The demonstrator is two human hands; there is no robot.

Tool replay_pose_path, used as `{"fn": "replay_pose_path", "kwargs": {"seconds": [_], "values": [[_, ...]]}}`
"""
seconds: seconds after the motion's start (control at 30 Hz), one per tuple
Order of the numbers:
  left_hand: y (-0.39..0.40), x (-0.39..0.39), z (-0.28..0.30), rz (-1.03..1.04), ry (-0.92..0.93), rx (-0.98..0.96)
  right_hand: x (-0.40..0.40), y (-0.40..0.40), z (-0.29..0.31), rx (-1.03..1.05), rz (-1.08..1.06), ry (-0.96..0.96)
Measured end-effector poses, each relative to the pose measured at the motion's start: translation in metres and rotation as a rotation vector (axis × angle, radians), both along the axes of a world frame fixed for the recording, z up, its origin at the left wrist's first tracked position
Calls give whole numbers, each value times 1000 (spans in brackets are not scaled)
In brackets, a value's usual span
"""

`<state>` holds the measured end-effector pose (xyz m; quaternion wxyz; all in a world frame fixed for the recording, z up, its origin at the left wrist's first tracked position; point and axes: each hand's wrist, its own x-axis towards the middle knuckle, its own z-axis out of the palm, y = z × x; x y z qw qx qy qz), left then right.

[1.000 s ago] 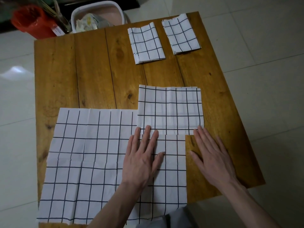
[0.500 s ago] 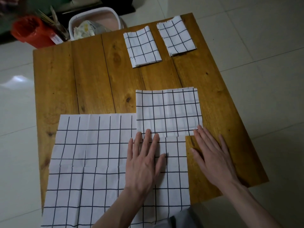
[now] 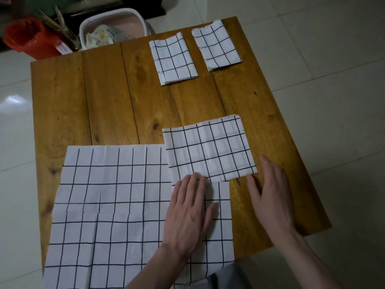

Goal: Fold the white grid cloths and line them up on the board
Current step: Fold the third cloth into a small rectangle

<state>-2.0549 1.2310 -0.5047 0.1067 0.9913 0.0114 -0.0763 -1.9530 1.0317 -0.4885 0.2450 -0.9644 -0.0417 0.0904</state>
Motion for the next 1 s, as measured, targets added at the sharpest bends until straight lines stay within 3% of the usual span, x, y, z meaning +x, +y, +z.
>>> {"fn": "replay_pose_path", "kwargs": {"seconds": [0.13, 0.47, 0.67, 1.0], "values": [[2, 3, -6, -17, 14, -18, 12, 19, 8, 45, -179, 92], [3, 2, -8, -20, -15, -18, 30, 39, 16, 135, -367, 251], [0, 0, -4, -6, 15, -53, 27, 34, 13, 498, -525, 337], [-5, -1, -1, 38, -17, -86, 17, 5, 19, 623, -568, 276]]}}
